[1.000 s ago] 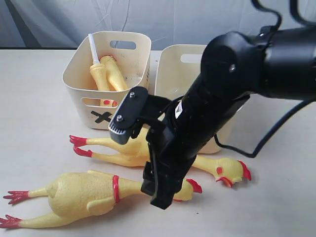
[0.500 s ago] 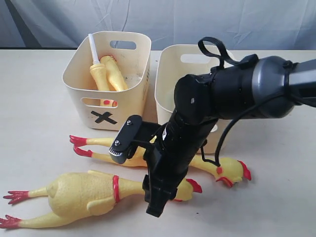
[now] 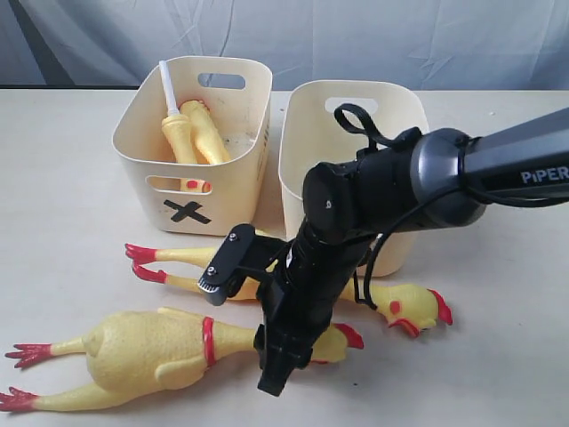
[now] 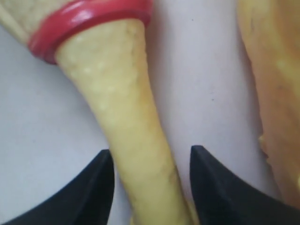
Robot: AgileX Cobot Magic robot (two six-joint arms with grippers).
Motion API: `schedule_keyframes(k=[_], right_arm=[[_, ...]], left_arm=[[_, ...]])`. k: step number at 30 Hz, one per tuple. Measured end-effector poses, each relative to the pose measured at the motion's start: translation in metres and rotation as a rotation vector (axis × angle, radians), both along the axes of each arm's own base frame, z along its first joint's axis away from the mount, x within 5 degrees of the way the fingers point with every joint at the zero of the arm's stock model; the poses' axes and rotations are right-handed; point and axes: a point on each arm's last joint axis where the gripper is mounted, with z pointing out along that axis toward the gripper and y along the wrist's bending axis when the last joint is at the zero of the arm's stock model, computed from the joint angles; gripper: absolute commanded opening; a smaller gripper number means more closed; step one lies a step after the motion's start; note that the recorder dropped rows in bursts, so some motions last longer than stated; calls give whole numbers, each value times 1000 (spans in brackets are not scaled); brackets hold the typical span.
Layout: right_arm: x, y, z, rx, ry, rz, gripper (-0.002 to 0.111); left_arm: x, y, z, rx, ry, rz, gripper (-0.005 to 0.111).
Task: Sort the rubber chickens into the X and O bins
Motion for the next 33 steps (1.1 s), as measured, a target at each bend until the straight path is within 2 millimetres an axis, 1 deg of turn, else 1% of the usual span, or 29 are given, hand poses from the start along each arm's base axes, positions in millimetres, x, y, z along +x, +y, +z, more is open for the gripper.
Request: schedule_keyframes(k=[3, 6, 8, 13, 16, 19, 21, 26, 31, 33], right_arm=[[0, 1, 0, 6, 4, -6, 20], [-2, 2, 0, 16, 37, -23, 6], [-4, 3, 1, 23, 62, -40, -1], [-11, 3, 2, 21, 154, -56, -1], [-17, 3, 7, 26, 214, -63, -1], [-20, 3, 17, 50, 235, -69, -1], [-22, 3, 27, 82, 236, -72, -1], [-27, 4, 63, 210, 210, -76, -1], [-29, 1, 102, 350, 107, -100, -1], [-29, -1, 115, 400, 54, -121, -1]], left_arm=[[0, 0, 0, 0, 0, 0, 0], [0, 0, 0, 0, 0, 0, 0], [0, 0, 0, 0, 0, 0, 0], [0, 0, 0, 0, 0, 0, 0], [0, 0, 0, 0, 0, 0, 0], [0, 0, 0, 0, 0, 0, 0], [0, 0, 0, 0, 0, 0, 0], [0, 0, 0, 0, 0, 0, 0], [0, 0, 0, 0, 0, 0, 0], [0, 0, 0, 0, 0, 0, 0]])
